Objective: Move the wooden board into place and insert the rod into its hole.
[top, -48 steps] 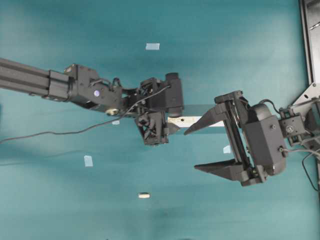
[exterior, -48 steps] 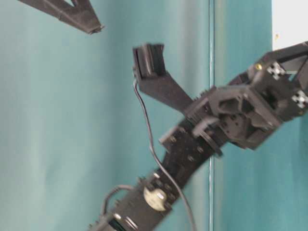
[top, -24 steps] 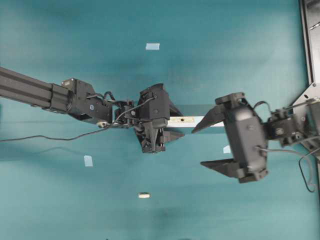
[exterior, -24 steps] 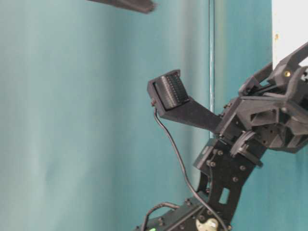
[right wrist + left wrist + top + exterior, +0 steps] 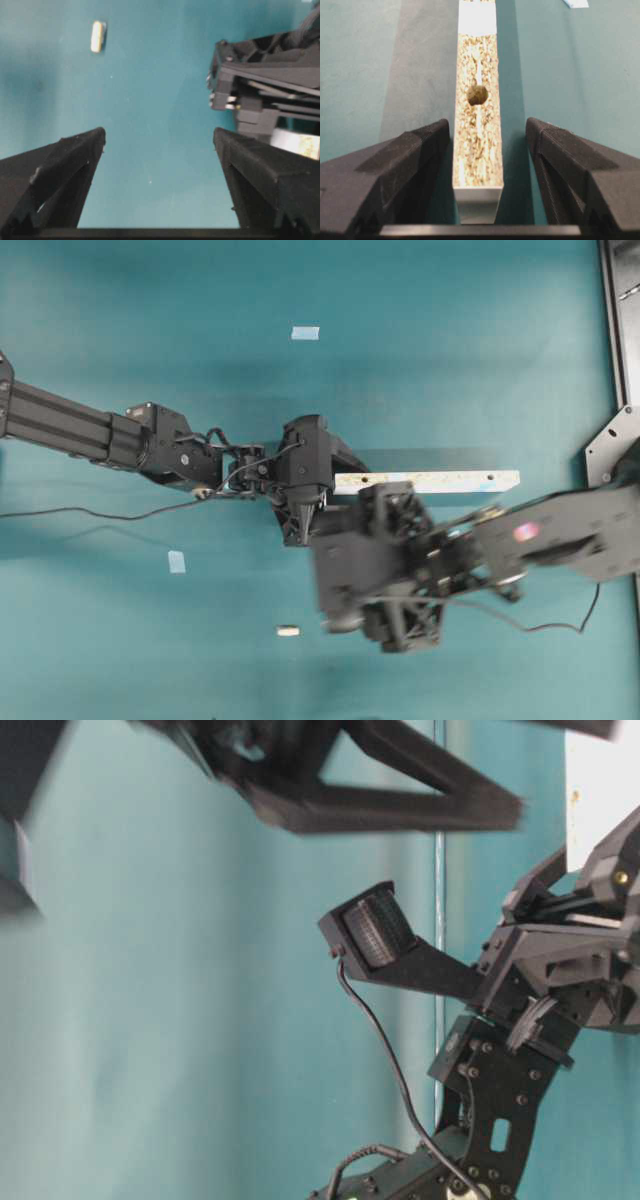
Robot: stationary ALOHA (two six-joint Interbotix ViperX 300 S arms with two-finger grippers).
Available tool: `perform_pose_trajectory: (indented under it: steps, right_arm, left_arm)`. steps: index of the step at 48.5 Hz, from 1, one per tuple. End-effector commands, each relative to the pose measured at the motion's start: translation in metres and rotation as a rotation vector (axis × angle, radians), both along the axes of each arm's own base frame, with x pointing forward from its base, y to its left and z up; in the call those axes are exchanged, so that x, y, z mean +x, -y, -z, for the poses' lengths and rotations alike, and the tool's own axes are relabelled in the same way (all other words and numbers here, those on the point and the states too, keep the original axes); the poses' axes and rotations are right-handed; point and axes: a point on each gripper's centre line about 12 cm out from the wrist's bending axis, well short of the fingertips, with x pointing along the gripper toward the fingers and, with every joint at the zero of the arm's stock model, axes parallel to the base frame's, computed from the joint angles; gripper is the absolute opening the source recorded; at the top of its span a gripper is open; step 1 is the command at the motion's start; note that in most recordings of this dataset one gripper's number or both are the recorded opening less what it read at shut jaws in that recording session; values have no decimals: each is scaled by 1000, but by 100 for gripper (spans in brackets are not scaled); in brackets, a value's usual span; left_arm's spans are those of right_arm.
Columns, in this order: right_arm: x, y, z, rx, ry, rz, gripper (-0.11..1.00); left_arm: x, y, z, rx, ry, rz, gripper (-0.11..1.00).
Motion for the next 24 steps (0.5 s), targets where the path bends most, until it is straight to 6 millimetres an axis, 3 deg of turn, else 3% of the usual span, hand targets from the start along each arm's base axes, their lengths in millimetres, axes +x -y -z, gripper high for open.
perform_pose_trajectory:
  steps: [1,13,24]
  right_arm:
    - [16,-13,-12,-3,-20,2,99]
    - [50,-28,-2,-29,-94,15,99]
    - [65,-37,20,-10,-133,24,98]
  left_arm:
    - [-3,-8,7,2,-15,-15,70]
    - [-8,-8,10,4,-11,-16,70]
    - [-12,-8,11,4,-15,-16,70]
